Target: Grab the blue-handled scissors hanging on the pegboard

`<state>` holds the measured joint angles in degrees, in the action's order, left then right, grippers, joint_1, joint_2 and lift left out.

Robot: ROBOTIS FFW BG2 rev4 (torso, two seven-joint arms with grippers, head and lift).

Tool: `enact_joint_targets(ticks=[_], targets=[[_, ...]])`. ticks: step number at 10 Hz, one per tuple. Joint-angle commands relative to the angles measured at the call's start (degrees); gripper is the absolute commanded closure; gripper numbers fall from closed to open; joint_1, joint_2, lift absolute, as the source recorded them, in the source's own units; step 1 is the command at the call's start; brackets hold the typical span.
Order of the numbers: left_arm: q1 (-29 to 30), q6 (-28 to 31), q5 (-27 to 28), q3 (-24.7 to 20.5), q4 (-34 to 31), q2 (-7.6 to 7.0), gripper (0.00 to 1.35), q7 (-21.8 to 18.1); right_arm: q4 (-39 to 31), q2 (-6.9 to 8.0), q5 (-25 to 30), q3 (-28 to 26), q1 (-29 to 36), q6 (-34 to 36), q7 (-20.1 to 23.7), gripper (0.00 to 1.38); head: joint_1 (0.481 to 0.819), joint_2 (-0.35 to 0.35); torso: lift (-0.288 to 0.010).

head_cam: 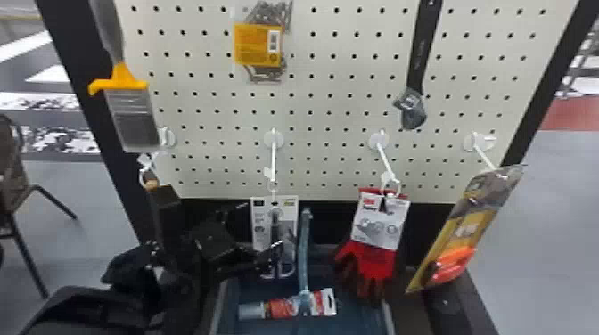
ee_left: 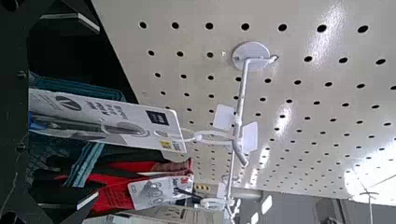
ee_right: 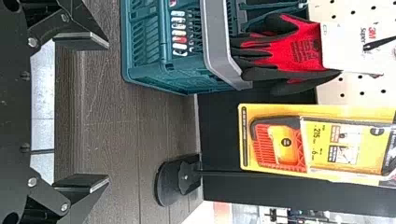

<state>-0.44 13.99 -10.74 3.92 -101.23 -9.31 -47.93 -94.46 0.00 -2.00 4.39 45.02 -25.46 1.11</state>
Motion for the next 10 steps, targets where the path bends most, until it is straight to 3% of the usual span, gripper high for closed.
enact_joint_targets(ticks=[1, 5, 8, 9, 10], targets=[[-1.7, 0.6, -3.0, 1.8, 2.0, -0.71, 0.09, -0.9, 0.2, 0.05, 0.1, 0.0, -0.1, 0.1, 0.1, 0.27, 0.549, 0.000, -0.100], [-5.7, 3.1, -6.2, 6.0, 1.7, -2.55, 0.09, -4.0, 0.3, 0.05, 0.2, 0.0, -0.2, 0.1, 0.8, 0.27, 0.549, 0.000, -0.100], [-6.2, 3.8, -7.4, 7.4, 1.6, -2.91, 0.10, -4.5, 0.4, 0.05, 0.3, 0.0, -0.4, 0.1, 1.1, 0.27, 0.549, 0.000, -0.100], [-6.3, 4.0, -7.2, 7.5, 1.5, -2.99, 0.22, -4.5, 0.7, 0.05, 0.3, 0.0, -0.6, 0.1, 1.1, 0.27, 0.549, 0.000, -0.100], [-6.4, 4.7, -6.6, 7.7, 1.5, -3.08, 0.47, -4.6, 0.7, 0.05, 0.3, 0.0, -0.6, 0.1, 1.1, 0.27, 0.549, 0.000, -0.100]])
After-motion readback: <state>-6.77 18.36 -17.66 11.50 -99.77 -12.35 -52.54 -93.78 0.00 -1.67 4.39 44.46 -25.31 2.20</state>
